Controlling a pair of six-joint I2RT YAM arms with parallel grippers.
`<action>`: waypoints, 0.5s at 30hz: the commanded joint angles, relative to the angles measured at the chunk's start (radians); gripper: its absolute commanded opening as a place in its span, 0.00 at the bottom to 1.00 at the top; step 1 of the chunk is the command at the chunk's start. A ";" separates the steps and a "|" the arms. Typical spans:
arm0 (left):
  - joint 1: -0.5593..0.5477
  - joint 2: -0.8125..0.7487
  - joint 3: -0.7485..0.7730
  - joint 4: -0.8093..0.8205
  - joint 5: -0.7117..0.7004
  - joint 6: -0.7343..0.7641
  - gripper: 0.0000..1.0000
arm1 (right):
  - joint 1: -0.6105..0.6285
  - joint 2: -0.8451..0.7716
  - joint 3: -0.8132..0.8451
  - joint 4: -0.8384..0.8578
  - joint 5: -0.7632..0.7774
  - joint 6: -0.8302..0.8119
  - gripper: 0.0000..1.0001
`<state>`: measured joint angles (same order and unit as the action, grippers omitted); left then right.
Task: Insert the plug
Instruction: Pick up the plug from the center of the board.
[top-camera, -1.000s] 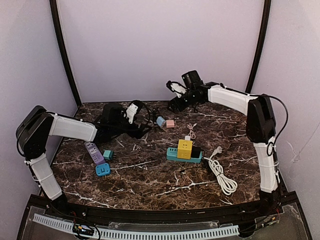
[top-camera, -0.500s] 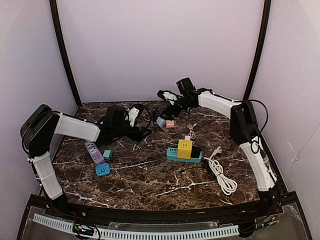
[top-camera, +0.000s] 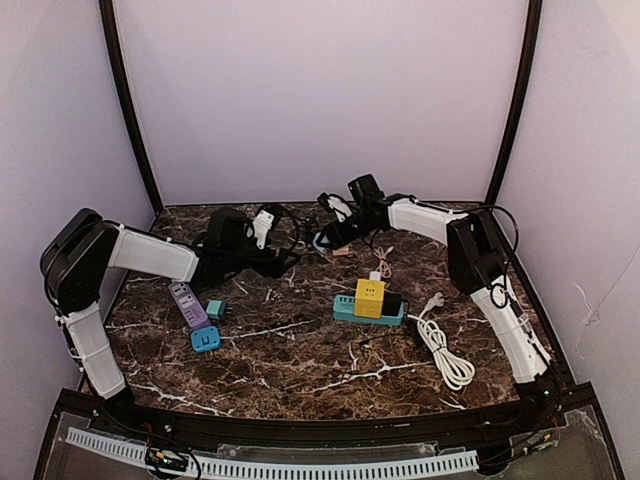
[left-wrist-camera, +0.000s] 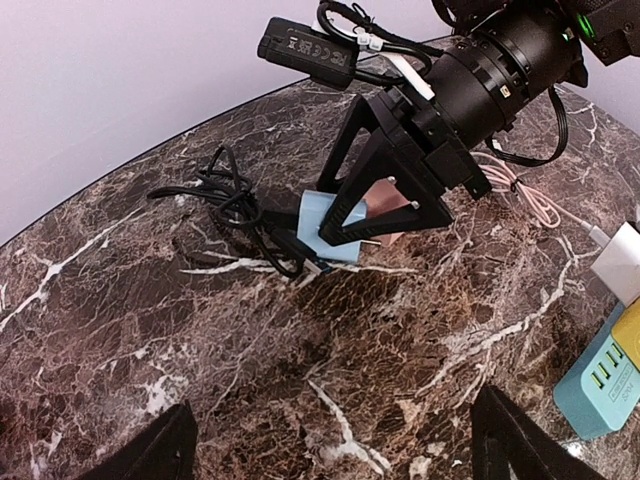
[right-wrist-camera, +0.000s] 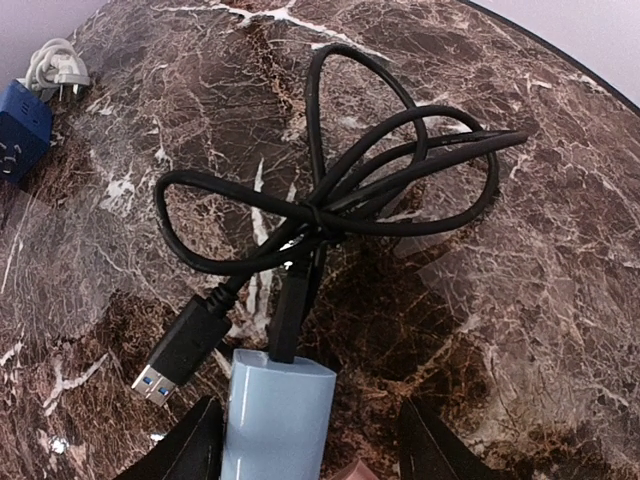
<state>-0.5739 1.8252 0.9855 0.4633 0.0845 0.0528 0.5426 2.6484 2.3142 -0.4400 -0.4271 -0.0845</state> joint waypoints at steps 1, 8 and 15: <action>0.005 0.000 -0.018 0.017 -0.004 -0.009 0.85 | 0.009 0.007 -0.019 0.031 -0.019 0.040 0.56; 0.006 -0.002 -0.023 0.037 0.001 -0.003 0.85 | 0.010 0.010 -0.018 0.001 -0.100 0.013 0.23; 0.006 -0.076 -0.062 0.075 0.086 0.231 0.82 | 0.012 -0.122 -0.024 -0.053 -0.206 -0.098 0.00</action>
<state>-0.5739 1.8225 0.9684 0.5022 0.1001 0.1028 0.5495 2.6434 2.3032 -0.4538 -0.5327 -0.0986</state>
